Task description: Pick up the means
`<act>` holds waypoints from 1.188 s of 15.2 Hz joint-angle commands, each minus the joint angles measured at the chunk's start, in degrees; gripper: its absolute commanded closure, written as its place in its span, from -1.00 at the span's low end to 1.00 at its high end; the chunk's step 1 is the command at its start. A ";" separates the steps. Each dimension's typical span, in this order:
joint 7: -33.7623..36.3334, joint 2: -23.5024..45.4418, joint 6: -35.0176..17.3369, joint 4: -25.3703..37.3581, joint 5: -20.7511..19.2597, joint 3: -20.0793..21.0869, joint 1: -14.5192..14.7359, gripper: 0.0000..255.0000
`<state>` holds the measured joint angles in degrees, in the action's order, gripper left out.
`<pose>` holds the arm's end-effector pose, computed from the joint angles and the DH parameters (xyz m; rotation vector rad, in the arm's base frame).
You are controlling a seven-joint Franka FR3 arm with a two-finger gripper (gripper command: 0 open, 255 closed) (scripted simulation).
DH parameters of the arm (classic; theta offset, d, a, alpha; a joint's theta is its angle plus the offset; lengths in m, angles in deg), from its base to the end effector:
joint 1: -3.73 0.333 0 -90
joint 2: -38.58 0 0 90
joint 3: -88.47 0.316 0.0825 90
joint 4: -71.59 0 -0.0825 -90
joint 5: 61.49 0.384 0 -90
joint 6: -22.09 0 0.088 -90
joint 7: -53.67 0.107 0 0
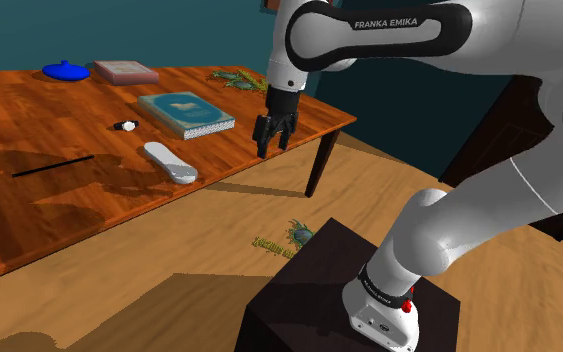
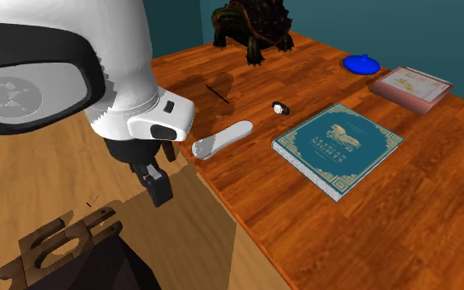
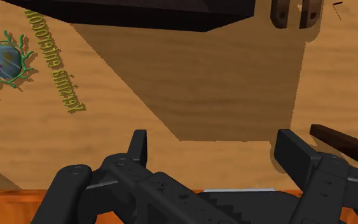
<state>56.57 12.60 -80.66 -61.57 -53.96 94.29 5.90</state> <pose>0.4012 0.0711 0.5043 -3.0629 -0.0655 0.1311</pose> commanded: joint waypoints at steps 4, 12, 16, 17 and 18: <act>2.76 11.20 -5.30 7.07 -0.90 2.42 0.42 -1.00; 7.80 28.62 -9.53 21.67 -4.88 5.02 1.59 -1.00; 10.29 37.60 -9.73 30.95 -7.57 5.53 2.85 -1.00; 10.86 39.90 -9.57 33.53 -8.26 5.57 3.25 -1.00; 11.40 42.23 -9.31 36.23 -8.94 5.58 3.68 -1.00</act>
<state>67.33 52.46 -90.17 -28.06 -62.18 99.80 9.14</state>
